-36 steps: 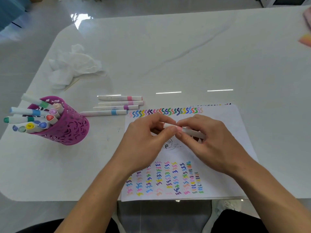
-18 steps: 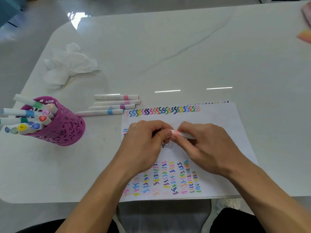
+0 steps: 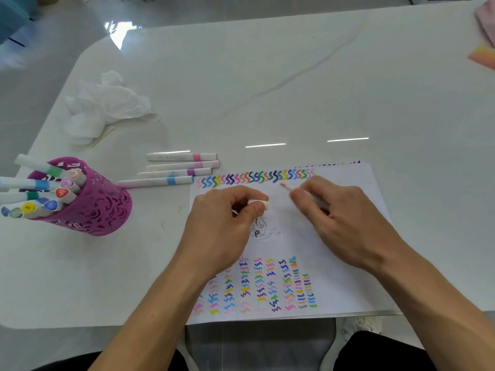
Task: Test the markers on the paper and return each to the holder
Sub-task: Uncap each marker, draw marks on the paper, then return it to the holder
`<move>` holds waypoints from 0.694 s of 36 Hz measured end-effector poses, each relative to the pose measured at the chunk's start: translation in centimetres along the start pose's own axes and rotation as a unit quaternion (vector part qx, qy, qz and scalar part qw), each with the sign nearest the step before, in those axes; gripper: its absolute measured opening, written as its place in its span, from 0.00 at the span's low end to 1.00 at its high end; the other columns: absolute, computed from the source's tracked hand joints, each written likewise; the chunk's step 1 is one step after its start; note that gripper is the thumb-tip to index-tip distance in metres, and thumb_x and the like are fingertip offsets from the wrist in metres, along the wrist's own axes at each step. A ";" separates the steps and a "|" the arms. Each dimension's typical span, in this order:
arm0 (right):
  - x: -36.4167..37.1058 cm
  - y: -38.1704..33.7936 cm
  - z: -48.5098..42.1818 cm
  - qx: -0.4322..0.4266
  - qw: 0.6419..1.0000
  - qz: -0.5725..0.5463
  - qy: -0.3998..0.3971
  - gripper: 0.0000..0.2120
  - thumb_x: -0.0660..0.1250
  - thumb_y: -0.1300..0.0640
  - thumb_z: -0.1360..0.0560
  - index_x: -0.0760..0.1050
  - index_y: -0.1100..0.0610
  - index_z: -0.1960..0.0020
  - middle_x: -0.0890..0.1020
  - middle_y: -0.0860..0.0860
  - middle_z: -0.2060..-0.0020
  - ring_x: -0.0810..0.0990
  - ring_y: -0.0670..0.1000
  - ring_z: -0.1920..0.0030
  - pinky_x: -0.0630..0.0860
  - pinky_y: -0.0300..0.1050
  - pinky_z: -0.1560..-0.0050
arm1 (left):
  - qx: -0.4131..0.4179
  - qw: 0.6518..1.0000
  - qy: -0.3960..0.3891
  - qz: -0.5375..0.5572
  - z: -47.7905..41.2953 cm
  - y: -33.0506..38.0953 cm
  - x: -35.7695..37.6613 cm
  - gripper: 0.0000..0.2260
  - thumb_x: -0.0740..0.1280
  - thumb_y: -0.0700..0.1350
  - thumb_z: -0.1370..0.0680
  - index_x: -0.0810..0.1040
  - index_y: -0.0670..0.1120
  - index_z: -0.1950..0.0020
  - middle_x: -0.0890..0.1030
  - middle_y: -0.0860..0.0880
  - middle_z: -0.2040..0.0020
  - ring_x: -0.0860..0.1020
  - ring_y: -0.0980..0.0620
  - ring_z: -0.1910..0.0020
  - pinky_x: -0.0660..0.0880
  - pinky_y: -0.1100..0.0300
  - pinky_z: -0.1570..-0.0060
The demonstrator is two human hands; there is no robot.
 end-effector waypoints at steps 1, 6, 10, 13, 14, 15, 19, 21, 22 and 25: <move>-0.2 0.4 -0.1 0.012 1.000 -0.026 0.002 0.12 0.58 0.41 0.16 0.75 0.47 0.47 0.77 0.47 0.72 0.74 0.47 0.70 0.68 0.48 0.66 | 0.001 1.000 0.010 -0.008 0.0 0.0 0.0 0.04 0.72 0.49 0.23 0.86 0.58 0.52 0.82 0.62 0.63 0.78 0.66 0.60 0.71 0.75 0.61; -0.9 1.8 -0.4 0.038 0.988 -0.151 0.003 0.13 0.59 0.54 0.14 0.69 0.37 0.35 0.83 0.45 0.55 0.76 0.47 0.69 0.75 0.39 0.65 | 0.013 0.999 0.040 -0.026 -0.2 0.1 -0.2 0.04 0.72 0.51 0.23 0.85 0.60 0.50 0.82 0.60 0.61 0.77 0.64 0.60 0.68 0.77 0.61; -1.2 2.2 -0.5 0.067 0.970 -0.234 -0.005 0.12 0.60 0.59 0.14 0.79 0.46 0.44 0.85 0.49 0.51 0.81 0.51 0.67 0.80 0.43 0.63 | 0.046 0.997 0.049 -0.046 -0.2 0.7 0.0 0.06 0.73 0.49 0.23 0.86 0.59 0.49 0.81 0.62 0.58 0.75 0.68 0.59 0.67 0.78 0.59; -1.5 2.5 -0.7 0.102 0.941 -0.321 -0.001 0.17 0.56 0.65 0.14 0.83 0.53 0.44 0.87 0.54 0.51 0.85 0.57 0.62 0.85 0.46 0.58 | 0.080 0.992 0.060 -0.077 -0.2 1.3 0.2 0.06 0.73 0.46 0.23 0.86 0.56 0.48 0.80 0.62 0.55 0.75 0.66 0.56 0.66 0.78 0.57; -1.6 2.5 -0.7 0.107 0.934 -0.342 0.001 0.18 0.55 0.67 0.15 0.83 0.55 0.43 0.88 0.55 0.52 0.86 0.58 0.60 0.85 0.46 0.57 | 0.089 0.990 0.063 -0.090 -0.2 1.5 0.3 0.07 0.72 0.46 0.23 0.86 0.55 0.47 0.80 0.61 0.54 0.75 0.65 0.55 0.66 0.77 0.56; -1.8 2.6 -0.8 0.106 0.930 -0.353 0.007 0.18 0.55 0.69 0.15 0.83 0.57 0.42 0.88 0.57 0.53 0.87 0.58 0.58 0.85 0.46 0.57 | 0.097 0.988 0.064 -0.102 -0.3 1.6 0.5 0.07 0.72 0.46 0.22 0.86 0.55 0.47 0.80 0.61 0.54 0.75 0.63 0.54 0.67 0.75 0.55; -2.5 2.7 -1.0 0.070 0.940 -0.333 0.023 0.12 0.65 0.71 0.19 0.82 0.59 0.43 0.87 0.59 0.59 0.88 0.57 0.59 0.84 0.44 0.56 | 0.106 0.985 0.052 -0.122 -0.4 1.8 1.2 0.07 0.71 0.47 0.22 0.86 0.54 0.46 0.80 0.59 0.53 0.75 0.59 0.52 0.68 0.69 0.53; -2.7 2.9 -1.2 0.059 0.952 -0.299 0.028 0.08 0.74 0.63 0.23 0.83 0.55 0.46 0.87 0.54 0.61 0.88 0.53 0.63 0.82 0.39 0.59 | 0.108 0.984 0.047 -0.133 -0.4 1.9 1.5 0.07 0.71 0.48 0.21 0.86 0.54 0.45 0.80 0.59 0.53 0.75 0.60 0.51 0.66 0.73 0.52; -2.8 3.0 -1.3 0.058 0.956 -0.286 0.036 0.06 0.76 0.58 0.24 0.83 0.52 0.48 0.86 0.52 0.63 0.86 0.51 0.65 0.80 0.38 0.61 | 0.109 0.984 0.044 -0.137 -0.4 1.9 1.7 0.07 0.71 0.48 0.21 0.85 0.54 0.45 0.80 0.59 0.53 0.74 0.60 0.51 0.66 0.75 0.52; -3.0 3.7 -1.6 0.070 0.956 -0.275 0.079 0.08 0.74 0.48 0.23 0.83 0.51 0.56 0.81 0.50 0.69 0.79 0.49 0.71 0.75 0.38 0.68 | 0.107 0.984 0.040 -0.136 -0.6 1.8 1.9 0.07 0.71 0.47 0.21 0.85 0.54 0.45 0.80 0.59 0.53 0.74 0.61 0.51 0.66 0.76 0.52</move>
Point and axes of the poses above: each hand's wrist, its own z-axis away from the middle knuckle, its own x-axis out of the palm, y = z × x, the point moved 6 cm from there along -z, towards the middle knuckle
